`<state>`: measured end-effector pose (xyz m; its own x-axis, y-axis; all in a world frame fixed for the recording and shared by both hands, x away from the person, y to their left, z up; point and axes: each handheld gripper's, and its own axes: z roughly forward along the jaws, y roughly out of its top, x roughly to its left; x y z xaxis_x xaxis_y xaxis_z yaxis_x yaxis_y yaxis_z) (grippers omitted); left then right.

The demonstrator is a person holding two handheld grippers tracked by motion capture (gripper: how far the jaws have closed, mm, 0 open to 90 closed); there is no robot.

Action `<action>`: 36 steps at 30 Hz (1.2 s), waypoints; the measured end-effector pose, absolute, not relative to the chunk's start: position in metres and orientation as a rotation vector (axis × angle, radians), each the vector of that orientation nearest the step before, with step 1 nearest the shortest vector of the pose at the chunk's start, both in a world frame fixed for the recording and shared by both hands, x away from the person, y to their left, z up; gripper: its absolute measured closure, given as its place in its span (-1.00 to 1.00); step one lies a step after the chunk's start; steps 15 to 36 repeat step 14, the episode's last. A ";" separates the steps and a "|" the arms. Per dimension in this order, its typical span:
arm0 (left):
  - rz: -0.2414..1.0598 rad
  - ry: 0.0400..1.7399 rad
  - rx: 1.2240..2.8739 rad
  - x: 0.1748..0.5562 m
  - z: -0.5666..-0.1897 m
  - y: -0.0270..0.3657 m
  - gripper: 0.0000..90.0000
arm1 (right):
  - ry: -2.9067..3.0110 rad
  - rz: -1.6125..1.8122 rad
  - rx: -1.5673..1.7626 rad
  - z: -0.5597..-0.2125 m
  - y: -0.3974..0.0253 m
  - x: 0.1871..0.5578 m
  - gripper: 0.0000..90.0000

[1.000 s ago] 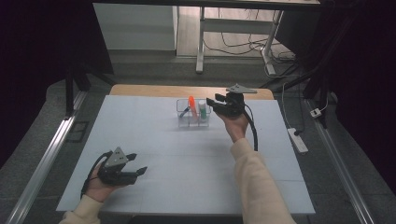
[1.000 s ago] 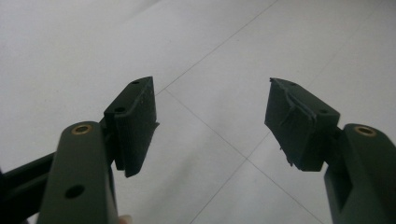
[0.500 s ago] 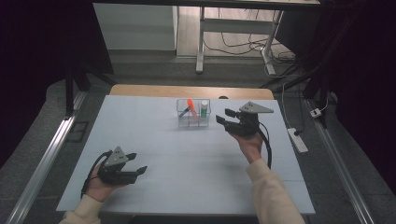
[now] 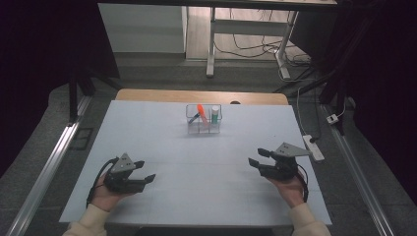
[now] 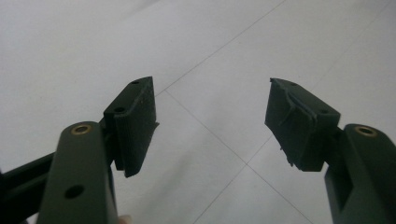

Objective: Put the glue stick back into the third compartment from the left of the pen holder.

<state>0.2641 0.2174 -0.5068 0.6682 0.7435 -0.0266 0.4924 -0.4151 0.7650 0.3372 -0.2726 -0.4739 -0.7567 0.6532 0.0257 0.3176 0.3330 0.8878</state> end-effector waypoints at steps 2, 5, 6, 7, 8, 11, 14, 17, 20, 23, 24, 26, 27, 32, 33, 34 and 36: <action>0.406 0.955 2.101 0.264 -0.507 0.217 -0.27 | 2.295 1.381 0.855 -0.479 -0.279 0.332 -0.13; 0.408 0.956 2.099 0.264 -0.507 0.217 -0.27 | 2.314 1.387 0.864 -0.485 -0.284 0.329 -0.16; 0.410 0.956 2.099 0.264 -0.507 0.218 -0.27 | 2.323 1.382 0.862 -0.486 -0.285 0.329 -0.16; 0.410 0.956 2.097 0.264 -0.506 0.218 -0.28 | 2.324 1.383 0.861 -0.487 -0.286 0.329 -0.17; 0.411 0.956 2.097 0.264 -0.506 0.218 -0.28 | 2.326 1.382 0.859 -0.487 -0.286 0.328 -0.17; 0.411 0.961 2.097 0.264 -0.507 0.219 -0.29 | 2.321 1.391 0.857 -0.487 -0.287 0.328 -0.19; 0.409 0.970 2.094 0.265 -0.507 0.221 -0.32 | 2.325 1.394 0.846 -0.487 -0.286 0.327 -0.20; 0.409 0.970 2.094 0.265 -0.507 0.221 -0.32 | 2.325 1.394 0.846 -0.487 -0.286 0.327 -0.20; 0.409 0.970 2.094 0.265 -0.507 0.221 -0.32 | 2.325 1.394 0.846 -0.487 -0.286 0.327 -0.20; 0.409 0.970 2.094 0.265 -0.507 0.221 -0.32 | 2.325 1.394 0.846 -0.487 -0.286 0.327 -0.20; 0.409 0.970 2.094 0.265 -0.507 0.221 -0.32 | 2.325 1.394 0.846 -0.487 -0.286 0.327 -0.20; 0.409 0.970 2.094 0.265 -0.507 0.221 -0.32 | 2.325 1.394 0.846 -0.487 -0.286 0.327 -0.20; 0.409 0.970 2.094 0.265 -0.507 0.221 -0.32 | 2.325 1.394 0.846 -0.487 -0.286 0.327 -0.20; 0.409 0.970 2.094 0.265 -0.507 0.221 -0.32 | 2.325 1.394 0.846 -0.487 -0.286 0.327 -0.20; 0.409 0.970 2.094 0.265 -0.507 0.221 -0.32 | 2.325 1.394 0.846 -0.487 -0.286 0.327 -0.20; 0.409 0.970 2.094 0.265 -0.507 0.221 -0.32 | 2.325 1.394 0.846 -0.487 -0.286 0.327 -0.20; 0.409 0.970 2.094 0.265 -0.507 0.221 -0.32 | 2.325 1.394 0.846 -0.487 -0.286 0.327 -0.20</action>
